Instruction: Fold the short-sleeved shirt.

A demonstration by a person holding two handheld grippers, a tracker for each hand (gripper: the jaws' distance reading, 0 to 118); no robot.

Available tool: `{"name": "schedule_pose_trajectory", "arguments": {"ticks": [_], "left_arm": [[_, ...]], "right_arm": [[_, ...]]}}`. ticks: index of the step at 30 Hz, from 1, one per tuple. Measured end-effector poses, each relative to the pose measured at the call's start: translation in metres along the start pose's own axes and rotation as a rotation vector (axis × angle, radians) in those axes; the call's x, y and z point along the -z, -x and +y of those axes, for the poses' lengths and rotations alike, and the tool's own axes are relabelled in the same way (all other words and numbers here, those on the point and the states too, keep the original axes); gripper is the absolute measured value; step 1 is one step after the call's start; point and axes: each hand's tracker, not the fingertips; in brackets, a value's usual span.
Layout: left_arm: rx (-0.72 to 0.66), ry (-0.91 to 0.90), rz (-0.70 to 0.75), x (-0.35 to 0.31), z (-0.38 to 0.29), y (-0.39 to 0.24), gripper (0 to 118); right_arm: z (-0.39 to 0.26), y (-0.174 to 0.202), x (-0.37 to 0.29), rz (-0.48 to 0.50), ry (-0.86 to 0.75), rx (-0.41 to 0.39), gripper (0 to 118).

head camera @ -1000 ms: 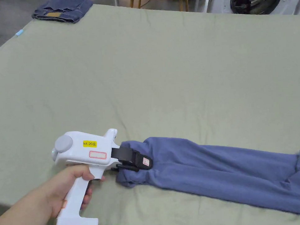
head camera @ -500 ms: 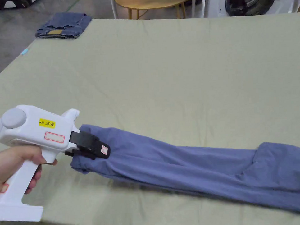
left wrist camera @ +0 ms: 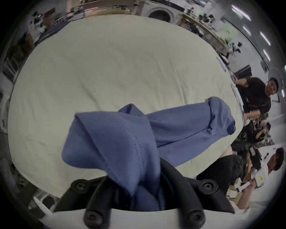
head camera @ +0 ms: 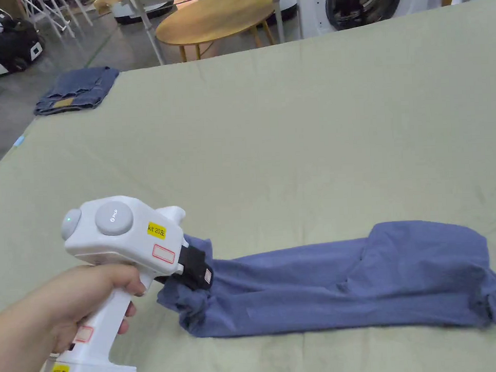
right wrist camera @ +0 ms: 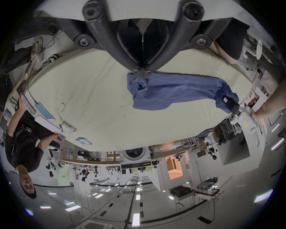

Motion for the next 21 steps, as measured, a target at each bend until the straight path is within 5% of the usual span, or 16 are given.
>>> {"name": "schedule_pose_trajectory", "arguments": {"ticks": [2,3,7,10,12,14,15,16,21], "left_arm": [[-0.004,0.019,-0.002,0.015,0.004,-0.015,32],[0.014,0.024,-0.006,0.020,0.004,-0.022,66],[0.022,0.013,-0.084,0.034,0.008,-0.043,104],[-0.034,-0.074,-0.183,0.010,0.009,-0.046,104],[-0.002,-0.127,-0.165,-0.007,0.009,-0.043,94],[0.038,-0.194,-0.047,-0.021,0.005,-0.041,51],[0.033,-0.198,0.040,-0.016,0.003,-0.039,16],[0.032,-0.195,0.105,-0.009,0.000,-0.038,4],[0.027,-0.109,0.066,0.048,-0.015,-0.059,1]], "right_arm": [[-0.002,-0.014,-0.007,-0.020,-0.002,0.005,0],[-0.003,-0.020,-0.009,-0.030,-0.003,0.007,0],[-0.010,-0.045,-0.013,-0.068,0.010,0.031,0],[-0.013,-0.055,-0.011,-0.080,0.024,0.065,0],[-0.014,-0.054,-0.010,-0.076,0.017,0.081,0],[-0.014,-0.053,-0.009,-0.067,0.009,0.086,0],[-0.013,-0.052,-0.008,-0.060,0.007,0.085,0],[-0.013,-0.045,-0.006,-0.054,0.004,0.081,0],[-0.012,-0.034,-0.006,-0.033,0.005,0.052,0]]}}
